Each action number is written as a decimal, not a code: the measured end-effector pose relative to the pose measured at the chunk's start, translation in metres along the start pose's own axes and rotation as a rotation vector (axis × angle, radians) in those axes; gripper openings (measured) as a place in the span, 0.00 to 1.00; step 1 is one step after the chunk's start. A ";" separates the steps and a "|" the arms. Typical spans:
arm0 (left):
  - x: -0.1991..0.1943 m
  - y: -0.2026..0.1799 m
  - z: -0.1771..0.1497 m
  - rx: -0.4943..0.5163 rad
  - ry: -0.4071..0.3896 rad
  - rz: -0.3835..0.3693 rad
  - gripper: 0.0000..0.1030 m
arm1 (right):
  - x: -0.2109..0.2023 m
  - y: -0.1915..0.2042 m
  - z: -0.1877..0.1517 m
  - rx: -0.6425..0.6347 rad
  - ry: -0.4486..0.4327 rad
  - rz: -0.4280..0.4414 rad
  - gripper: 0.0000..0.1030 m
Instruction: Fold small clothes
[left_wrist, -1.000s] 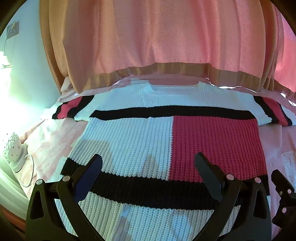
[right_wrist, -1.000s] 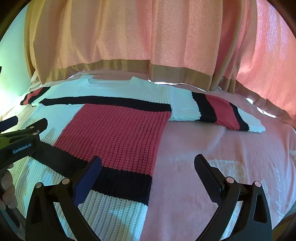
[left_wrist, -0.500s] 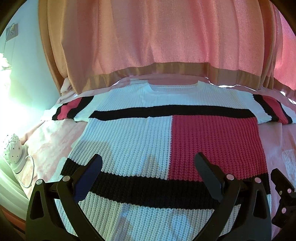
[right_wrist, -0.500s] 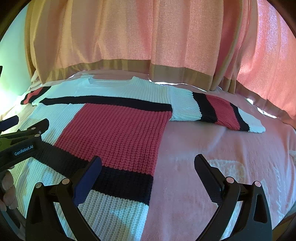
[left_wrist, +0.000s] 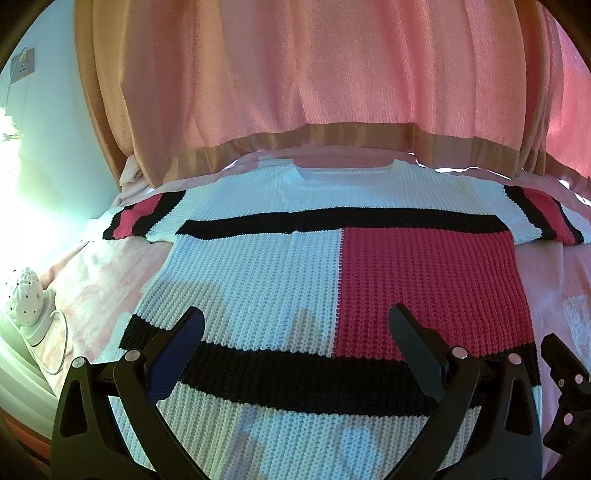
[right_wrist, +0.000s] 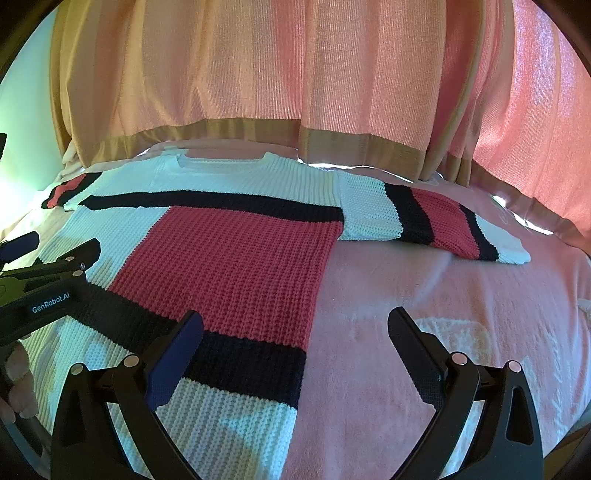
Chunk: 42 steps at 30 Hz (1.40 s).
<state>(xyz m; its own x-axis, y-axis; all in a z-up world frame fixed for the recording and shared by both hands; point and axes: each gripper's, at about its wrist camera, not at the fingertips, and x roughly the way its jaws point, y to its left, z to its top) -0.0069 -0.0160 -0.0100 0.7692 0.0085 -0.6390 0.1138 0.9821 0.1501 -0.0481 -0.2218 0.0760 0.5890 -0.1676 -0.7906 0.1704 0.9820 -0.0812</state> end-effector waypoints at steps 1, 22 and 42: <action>0.000 0.000 0.000 0.000 -0.001 0.002 0.95 | 0.000 0.000 0.000 0.000 0.001 0.000 0.95; 0.001 0.000 -0.001 0.003 0.003 -0.001 0.95 | 0.001 0.000 -0.002 -0.001 -0.002 -0.001 0.95; 0.001 0.000 -0.001 0.000 0.003 -0.003 0.95 | 0.001 0.003 -0.004 -0.005 -0.004 -0.003 0.95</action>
<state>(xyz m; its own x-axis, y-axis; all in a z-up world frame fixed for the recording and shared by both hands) -0.0067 -0.0159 -0.0112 0.7667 0.0061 -0.6420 0.1160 0.9822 0.1479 -0.0499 -0.2188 0.0727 0.5918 -0.1704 -0.7879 0.1677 0.9820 -0.0865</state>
